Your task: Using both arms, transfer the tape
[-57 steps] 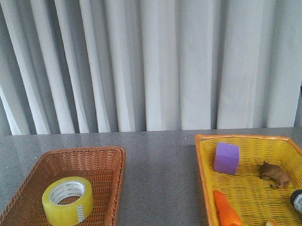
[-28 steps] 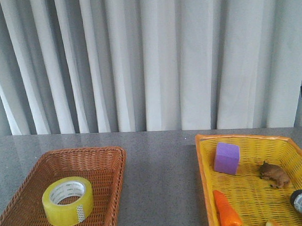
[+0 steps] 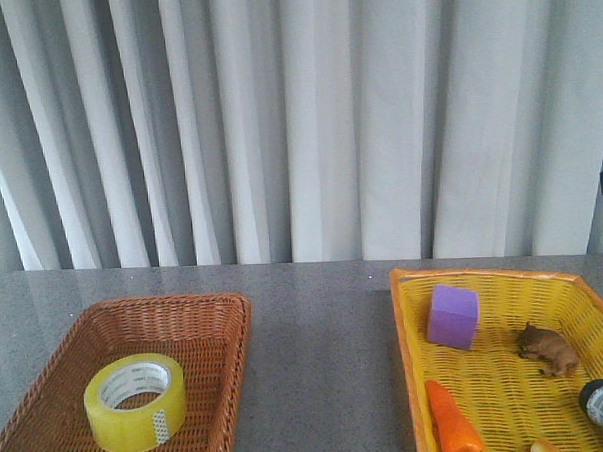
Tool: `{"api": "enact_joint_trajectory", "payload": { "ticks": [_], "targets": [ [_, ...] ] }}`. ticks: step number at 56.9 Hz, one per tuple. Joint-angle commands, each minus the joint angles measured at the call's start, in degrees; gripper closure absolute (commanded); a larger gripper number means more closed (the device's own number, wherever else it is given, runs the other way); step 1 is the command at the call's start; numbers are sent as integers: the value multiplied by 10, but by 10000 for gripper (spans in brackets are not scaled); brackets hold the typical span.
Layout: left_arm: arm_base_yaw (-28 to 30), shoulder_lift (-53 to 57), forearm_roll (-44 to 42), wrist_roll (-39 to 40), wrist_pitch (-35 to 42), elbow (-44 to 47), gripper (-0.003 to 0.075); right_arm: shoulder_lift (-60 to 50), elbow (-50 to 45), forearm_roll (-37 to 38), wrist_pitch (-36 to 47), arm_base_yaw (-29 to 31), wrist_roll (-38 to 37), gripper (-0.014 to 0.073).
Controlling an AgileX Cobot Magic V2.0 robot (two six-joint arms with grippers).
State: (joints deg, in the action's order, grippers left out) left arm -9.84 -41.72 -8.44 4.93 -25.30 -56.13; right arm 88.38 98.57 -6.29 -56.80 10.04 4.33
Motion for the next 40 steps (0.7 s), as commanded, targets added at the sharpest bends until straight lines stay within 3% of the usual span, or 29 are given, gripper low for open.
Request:
{"api": "enact_joint_trajectory", "payload": {
  "ticks": [1,15,26,31,40],
  "targets": [
    [0,76,-2,3,129,124,727,-24,16,-2,32,3,5,601],
    [1,266,1,5,277,399,727,-24,16,-2,32,3,5,601],
    [1,366,64,6,404,575,727,-24,16,-2,32,3,5,601],
    [1,406,71,3,322,565,727,-24,16,-1,32,3,5,601],
    [20,434,43,3,306,572,727,-24,16,-2,32,3,5,601]
  ]
}}
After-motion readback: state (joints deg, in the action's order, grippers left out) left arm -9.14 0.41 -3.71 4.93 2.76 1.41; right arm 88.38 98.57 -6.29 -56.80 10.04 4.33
